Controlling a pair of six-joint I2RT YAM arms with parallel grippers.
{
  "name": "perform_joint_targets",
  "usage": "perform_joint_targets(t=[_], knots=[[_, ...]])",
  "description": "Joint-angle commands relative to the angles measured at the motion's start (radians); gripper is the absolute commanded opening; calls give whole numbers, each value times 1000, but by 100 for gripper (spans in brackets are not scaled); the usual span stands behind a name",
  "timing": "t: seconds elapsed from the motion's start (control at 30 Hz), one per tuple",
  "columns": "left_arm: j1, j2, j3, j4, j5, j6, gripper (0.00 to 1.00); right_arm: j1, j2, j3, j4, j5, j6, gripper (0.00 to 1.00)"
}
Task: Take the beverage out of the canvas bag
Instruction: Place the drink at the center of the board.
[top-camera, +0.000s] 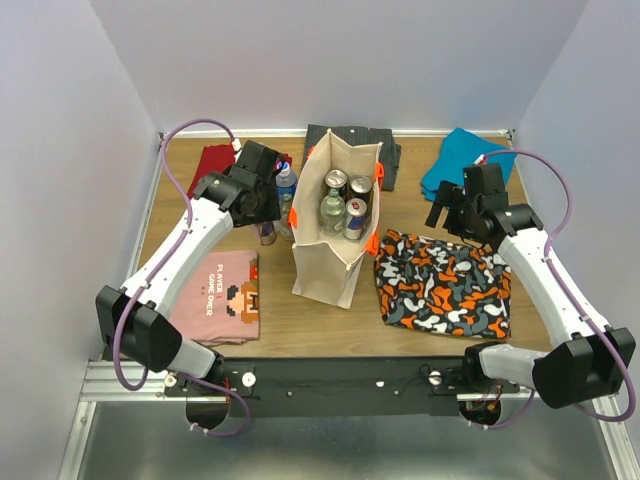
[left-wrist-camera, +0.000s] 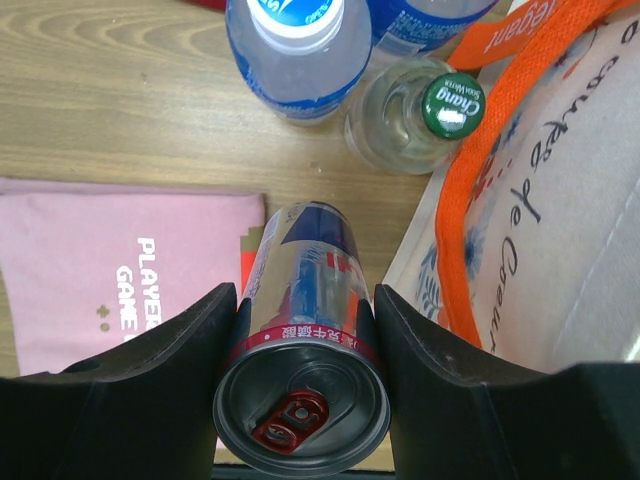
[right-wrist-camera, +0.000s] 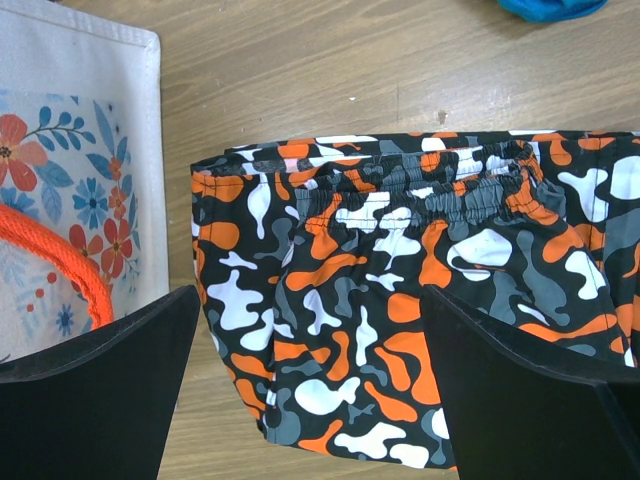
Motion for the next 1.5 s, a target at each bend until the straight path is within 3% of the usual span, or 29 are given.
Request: perform_joint_targets(t=[0.0,0.67,1.47], knots=[[9,11,-17,140,-15,1,0,-8,7,-8,6,-4,-1,100],[11,122,-158,315,-24,-13,0,-8,10,-6,-1,10,-2,100],[26,278,-45,307,-55,-16,0,-9,10,-13,-10,16,2,100]])
